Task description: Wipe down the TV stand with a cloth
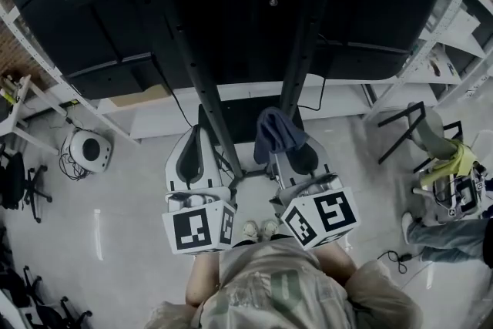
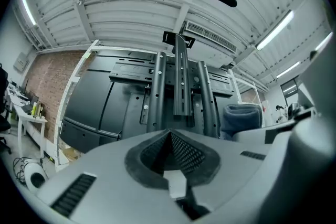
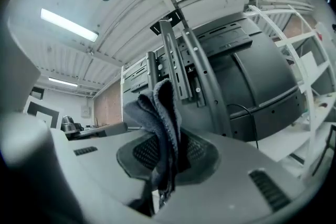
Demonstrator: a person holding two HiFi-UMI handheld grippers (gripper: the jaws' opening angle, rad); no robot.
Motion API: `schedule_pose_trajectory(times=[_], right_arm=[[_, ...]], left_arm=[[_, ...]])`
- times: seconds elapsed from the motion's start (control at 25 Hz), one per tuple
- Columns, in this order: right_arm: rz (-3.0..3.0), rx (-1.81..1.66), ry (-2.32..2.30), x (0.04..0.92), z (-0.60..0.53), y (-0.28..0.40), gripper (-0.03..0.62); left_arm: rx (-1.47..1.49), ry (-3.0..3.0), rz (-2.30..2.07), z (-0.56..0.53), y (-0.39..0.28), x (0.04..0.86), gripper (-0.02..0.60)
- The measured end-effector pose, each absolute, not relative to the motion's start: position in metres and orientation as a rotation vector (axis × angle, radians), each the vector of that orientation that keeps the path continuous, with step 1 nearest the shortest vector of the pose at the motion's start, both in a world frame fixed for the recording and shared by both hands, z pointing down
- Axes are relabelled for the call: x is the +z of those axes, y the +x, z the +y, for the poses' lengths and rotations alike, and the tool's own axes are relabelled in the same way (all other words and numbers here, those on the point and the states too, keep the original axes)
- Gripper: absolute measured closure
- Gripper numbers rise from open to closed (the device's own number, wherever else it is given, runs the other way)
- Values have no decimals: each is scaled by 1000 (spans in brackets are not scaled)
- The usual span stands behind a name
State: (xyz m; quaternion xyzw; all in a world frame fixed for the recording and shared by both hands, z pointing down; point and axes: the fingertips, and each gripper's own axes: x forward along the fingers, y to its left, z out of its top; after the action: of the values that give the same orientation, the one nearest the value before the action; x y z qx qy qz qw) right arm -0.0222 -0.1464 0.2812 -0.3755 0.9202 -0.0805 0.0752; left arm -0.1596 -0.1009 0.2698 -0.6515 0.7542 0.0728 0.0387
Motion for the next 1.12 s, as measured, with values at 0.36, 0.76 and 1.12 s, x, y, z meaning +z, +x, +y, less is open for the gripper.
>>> schedule_pose_trajectory(times=[0.36,0.76,1.12], right_arm=[[2777,-40,-1092,262,-133,-34,537],[2467,1400,-1332,64,-167,-124,537],[2011,2092,-1564,-28,-197,-199,537]], left_arm=[[241,-1966,2290,-86,-159,252,566],[189,-1894,2299,-84,-175,240,566],[209,-1847,2354,-76,-192,247,566]])
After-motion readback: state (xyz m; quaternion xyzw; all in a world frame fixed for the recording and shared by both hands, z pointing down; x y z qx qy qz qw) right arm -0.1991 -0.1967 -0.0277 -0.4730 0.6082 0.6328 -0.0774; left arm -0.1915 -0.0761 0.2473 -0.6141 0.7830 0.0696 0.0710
